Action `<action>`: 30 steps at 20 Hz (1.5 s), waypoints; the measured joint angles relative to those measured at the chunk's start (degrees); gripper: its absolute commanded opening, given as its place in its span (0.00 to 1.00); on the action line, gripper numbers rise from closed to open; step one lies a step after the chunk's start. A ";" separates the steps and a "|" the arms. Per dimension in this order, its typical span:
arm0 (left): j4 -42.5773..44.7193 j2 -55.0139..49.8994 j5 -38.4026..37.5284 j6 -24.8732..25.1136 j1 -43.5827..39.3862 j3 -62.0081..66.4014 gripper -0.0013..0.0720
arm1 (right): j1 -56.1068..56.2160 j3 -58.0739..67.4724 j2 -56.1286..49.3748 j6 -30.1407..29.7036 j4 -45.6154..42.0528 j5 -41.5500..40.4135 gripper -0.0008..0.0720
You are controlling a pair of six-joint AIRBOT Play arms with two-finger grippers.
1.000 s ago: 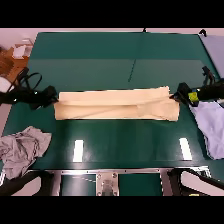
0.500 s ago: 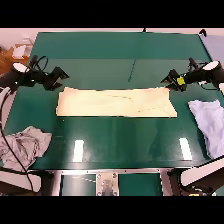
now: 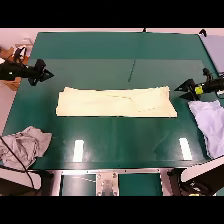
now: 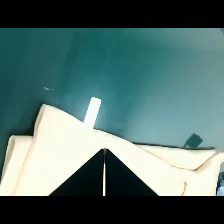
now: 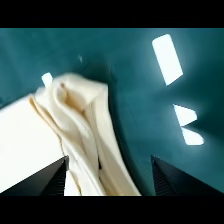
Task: Fold the shirts.
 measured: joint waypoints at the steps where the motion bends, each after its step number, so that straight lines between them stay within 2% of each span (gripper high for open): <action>1: -0.31 0.00 -0.31 0.79 -0.31 0.22 0.05 | -0.42 -1.42 -0.68 -2.12 1.51 0.39 0.85; 5: -1.88 0.00 -1.40 3.78 -3.13 0.70 0.05 | 1.51 -3.96 -3.45 -7.06 7.26 1.95 0.85; 8: -3.69 -0.02 -1.33 6.45 -6.21 0.83 0.05 | 4.76 -4.37 -4.48 -9.27 8.22 1.97 0.84; 9: -4.44 -0.02 -1.36 7.41 -7.65 0.85 0.05 | 5.84 -4.33 -4.70 -9.70 8.24 1.88 0.65; 10: -4.94 -0.02 -1.01 8.17 -9.09 0.85 0.05 | 6.71 -4.04 -4.85 -10.05 7.74 1.22 0.21; 12: -5.55 -0.11 0.37 9.62 -12.94 0.85 0.05 | 8.02 -2.97 -5.27 -10.47 6.51 0.83 0.03; 18: -5.46 -2.60 9.73 13.40 -29.16 1.03 0.05 | 9.33 3.30 -3.08 -9.31 7.74 4.13 0.03; 22: -4.96 -10.58 14.12 14.25 -39.56 5.14 0.05 | 10.08 7.87 3.10 -6.80 8.04 9.40 0.03; 26: -3.78 -20.81 13.97 11.06 -46.45 14.03 0.05 | 11.72 11.47 11.78 -3.39 8.11 15.47 0.03; 30: -3.41 -28.20 11.47 7.52 -50.75 23.21 0.05 | 14.29 12.79 18.97 -0.96 8.13 18.14 0.03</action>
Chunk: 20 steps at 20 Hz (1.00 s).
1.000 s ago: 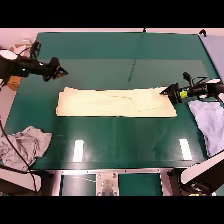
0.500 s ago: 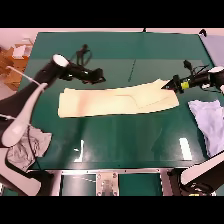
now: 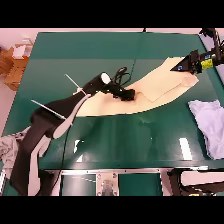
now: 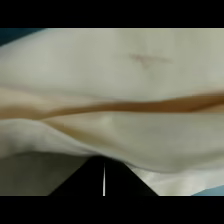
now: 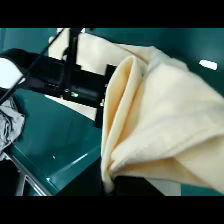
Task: Fold the shirts.
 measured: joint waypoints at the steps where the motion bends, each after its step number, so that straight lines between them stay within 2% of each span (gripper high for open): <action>1: -0.20 -1.11 -0.07 -0.57 -0.87 1.57 0.05 | 0.50 0.13 0.94 0.50 0.02 0.26 0.03; 4: -0.39 -2.62 -1.75 -2.12 -1.55 4.07 0.05 | 2.49 0.26 2.49 2.10 -1.07 1.01 0.03; 7: -0.81 -1.55 -7.93 -2.78 0.31 5.03 0.05 | 4.52 0.33 3.15 3.58 -2.12 1.31 0.03; 12: 2.01 7.98 -21.73 -3.50 11.26 5.57 0.05 | 11.58 -0.17 3.39 6.84 -2.58 -2.23 0.04; 15: 10.01 15.89 -29.42 -4.96 20.35 5.57 0.05 | 19.78 -2.34 2.16 8.41 -2.62 -10.71 0.04; 19: 16.48 23.87 -34.62 -5.81 30.91 5.57 0.05 | 34.21 -5.95 -4.15 9.40 -2.60 -27.36 0.09; 20: 16.92 25.27 -35.58 -5.97 32.85 5.62 0.05 | 38.45 -6.47 -6.88 9.44 -2.16 -32.50 0.17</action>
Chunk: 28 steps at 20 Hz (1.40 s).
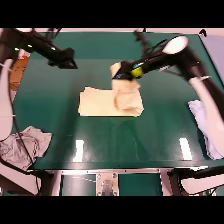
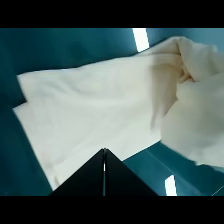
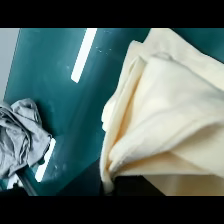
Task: Fold the shirts.
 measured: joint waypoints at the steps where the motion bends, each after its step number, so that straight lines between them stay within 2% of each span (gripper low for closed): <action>1: 0.61 0.63 -0.70 0.00 1.36 -0.07 0.05 | 4.20 -0.33 -2.97 0.15 0.90 -5.64 0.54; 2: 1.31 1.05 -0.96 -0.09 2.40 -0.15 0.05 | 7.89 -0.42 -5.68 0.17 1.79 -10.27 0.74; 4: 1.55 2.10 -1.55 -0.13 3.72 -0.07 0.05 | 13.66 0.26 -10.27 0.20 2.45 -16.70 0.74; 6: 2.08 2.19 -1.95 0.00 4.24 -0.17 0.05 | 15.13 1.84 -12.33 0.33 0.76 -18.80 0.74; 9: 2.12 2.60 -2.43 0.20 4.76 -0.15 0.05 | 10.10 4.92 -11.80 2.34 -3.39 -13.22 0.74; 13: 2.12 2.69 -2.95 0.22 4.92 -0.15 0.05 | -3.80 5.90 -7.58 5.11 -8.17 -2.01 0.74; 18: 2.14 2.73 -2.91 0.22 5.01 -0.15 0.05 | -17.33 -2.14 -4.61 7.37 -10.56 6.67 0.75; 23: 2.16 2.73 -2.67 0.22 5.01 -0.15 0.05 | -18.88 -16.52 -4.61 4.55 -3.76 3.67 0.75; 27: 2.16 2.73 -2.58 0.22 5.01 -0.15 0.05 | -15.80 -21.29 -7.28 2.25 2.95 0.35 0.75; 28: 2.16 2.73 -2.58 0.22 5.03 -0.15 0.05 | -15.02 -21.75 -8.02 1.62 4.85 -0.15 0.59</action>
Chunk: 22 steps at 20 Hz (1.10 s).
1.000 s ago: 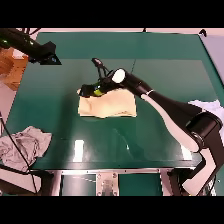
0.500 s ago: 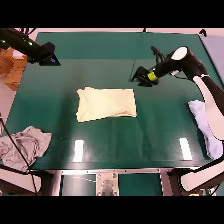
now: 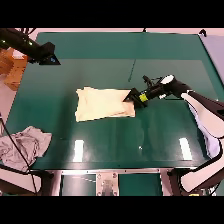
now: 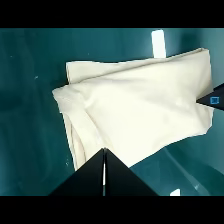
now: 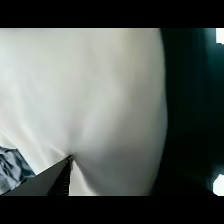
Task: Fold the shirts.
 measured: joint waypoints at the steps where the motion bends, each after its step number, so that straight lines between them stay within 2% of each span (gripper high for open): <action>1: 0.02 0.00 0.00 0.00 0.00 0.00 0.05 | 0.74 -0.42 -0.63 -0.98 1.22 -1.07 0.22; 2: 0.02 0.00 -0.02 0.00 0.00 0.00 0.05 | 1.16 -0.70 -1.20 -1.97 2.40 -1.81 0.10; 3: 0.02 0.00 -0.04 0.00 -0.02 0.00 0.05 | 1.49 -0.63 -1.46 -3.15 3.39 -2.36 0.04; 8: 0.00 0.00 -0.15 0.00 -0.02 0.00 0.05 | 0.50 3.34 0.61 -5.62 7.04 -3.34 0.03; 11: 0.02 0.00 -0.20 0.02 -0.02 0.00 0.05 | -4.22 8.98 5.38 -5.75 7.87 -1.36 0.03; 17: 0.02 0.00 -0.55 0.02 -0.02 0.00 0.05 | -24.41 20.48 15.04 -1.81 6.73 6.34 0.03; 22: 0.00 0.00 -0.61 0.02 -0.02 0.00 0.05 | -45.90 25.29 17.40 -0.15 5.55 12.83 0.03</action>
